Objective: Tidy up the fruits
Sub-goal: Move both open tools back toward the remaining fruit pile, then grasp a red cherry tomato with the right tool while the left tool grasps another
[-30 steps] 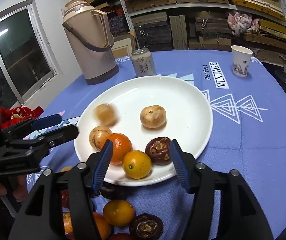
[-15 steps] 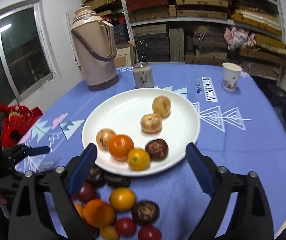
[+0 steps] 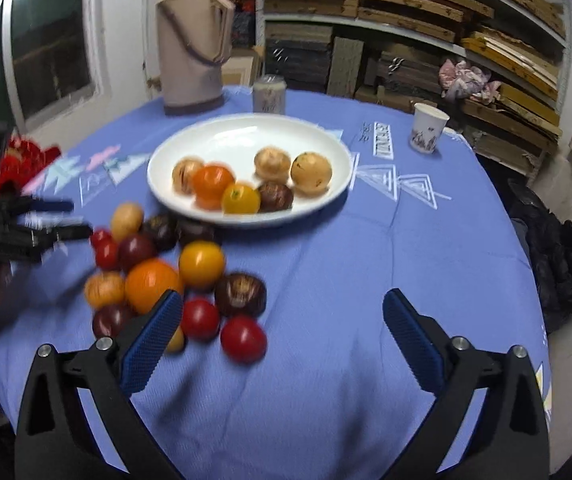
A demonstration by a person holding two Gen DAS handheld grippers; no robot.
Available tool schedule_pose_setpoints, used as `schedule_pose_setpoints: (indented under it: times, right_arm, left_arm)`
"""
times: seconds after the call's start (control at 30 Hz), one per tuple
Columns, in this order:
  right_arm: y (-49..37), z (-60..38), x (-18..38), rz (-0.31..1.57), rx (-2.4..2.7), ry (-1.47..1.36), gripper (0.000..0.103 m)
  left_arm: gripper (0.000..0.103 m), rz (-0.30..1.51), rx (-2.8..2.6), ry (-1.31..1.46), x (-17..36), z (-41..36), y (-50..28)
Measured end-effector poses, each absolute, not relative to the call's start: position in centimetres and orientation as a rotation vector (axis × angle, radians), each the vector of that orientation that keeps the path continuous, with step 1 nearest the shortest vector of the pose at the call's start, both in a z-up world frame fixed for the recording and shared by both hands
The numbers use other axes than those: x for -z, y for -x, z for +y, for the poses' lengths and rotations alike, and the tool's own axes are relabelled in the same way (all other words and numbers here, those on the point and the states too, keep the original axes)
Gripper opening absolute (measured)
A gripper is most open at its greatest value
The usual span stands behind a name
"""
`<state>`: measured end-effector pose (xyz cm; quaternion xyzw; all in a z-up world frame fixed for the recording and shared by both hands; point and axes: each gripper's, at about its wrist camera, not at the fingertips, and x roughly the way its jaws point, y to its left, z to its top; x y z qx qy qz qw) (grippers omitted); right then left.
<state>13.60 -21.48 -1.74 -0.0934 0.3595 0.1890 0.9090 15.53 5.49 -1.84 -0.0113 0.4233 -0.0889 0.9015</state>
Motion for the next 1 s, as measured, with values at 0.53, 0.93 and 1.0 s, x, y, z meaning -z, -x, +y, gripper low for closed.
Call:
schedule_pose_setpoints:
  times: [0.53,0.93,1.0]
  right_arm:
    - [-15.0,-18.1,6.5,0.917,-0.469,0.347,0.03]
    - [-14.2,-19.3,6.4,0.92,-0.508,0.27,0.03]
    - [-14.1,-19.4,6.4,0.919,-0.51,0.265,0.03]
  left_arm:
    - [0.087,0.908,0.191,0.031,2.7,5.4,-14.2]
    - [0.087,0.933,0.202,-0.012,3.4,4.4,-14.8]
    - [0.087,0.937,0.202,-0.005,3.4,4.5,-14.9]
